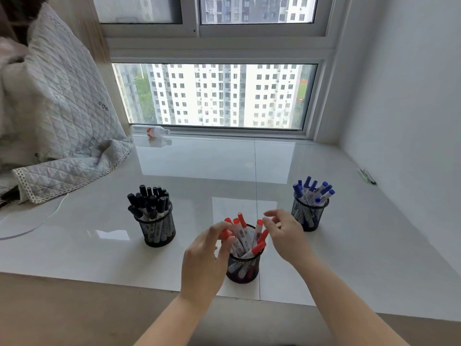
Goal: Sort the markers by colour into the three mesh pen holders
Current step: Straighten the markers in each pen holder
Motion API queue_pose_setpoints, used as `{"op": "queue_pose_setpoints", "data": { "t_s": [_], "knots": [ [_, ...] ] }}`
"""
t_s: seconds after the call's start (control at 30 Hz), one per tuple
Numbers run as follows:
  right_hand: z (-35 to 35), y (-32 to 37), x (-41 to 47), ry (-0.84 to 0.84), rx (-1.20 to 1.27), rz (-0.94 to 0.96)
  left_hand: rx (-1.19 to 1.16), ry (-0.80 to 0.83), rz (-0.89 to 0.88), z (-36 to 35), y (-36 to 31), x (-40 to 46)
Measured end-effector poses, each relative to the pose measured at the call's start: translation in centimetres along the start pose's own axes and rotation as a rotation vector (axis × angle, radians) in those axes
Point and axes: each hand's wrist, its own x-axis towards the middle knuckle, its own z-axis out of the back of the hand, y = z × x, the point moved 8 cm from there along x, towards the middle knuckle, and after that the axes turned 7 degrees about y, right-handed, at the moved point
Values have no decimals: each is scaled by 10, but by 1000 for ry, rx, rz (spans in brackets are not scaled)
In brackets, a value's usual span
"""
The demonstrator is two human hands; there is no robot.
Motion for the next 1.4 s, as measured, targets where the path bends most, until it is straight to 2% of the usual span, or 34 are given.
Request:
{"op": "queue_pose_setpoints", "data": {
  "t_s": [0.13, 0.33, 0.53, 0.57, 0.73, 0.97, 1.07, 1.3, 1.4],
  "knots": [
    [-6, 2, 8, 125, -88, -76, 10, -17, 84, 1, 12, -2],
    [-14, 14, 14, 138, -226, -123, 61, 166, 203, -17, 27, 0],
    [-21, 12, 10, 180, -300, -170, 76, -12, 227, 0, 22, 18],
    [-21, 12, 9, 181, -311, -168, 87, 7, 234, -1, 23, 25],
    [-21, 13, 8, 181, -324, -171, 248, 477, 373, -41, 41, 53],
    [-20, 7, 9, 182, -301, -170, 357, 595, 426, -53, 46, 59],
    [-7, 16, 10, 79, -175, -91, 387, 549, 386, -49, 38, 61],
    [39, 43, 9, -134, 142, 132, 338, 319, 264, -10, 20, 73],
    [52, 49, 6, -203, 245, 182, 267, 165, 224, 11, 17, 75]
  ]
}}
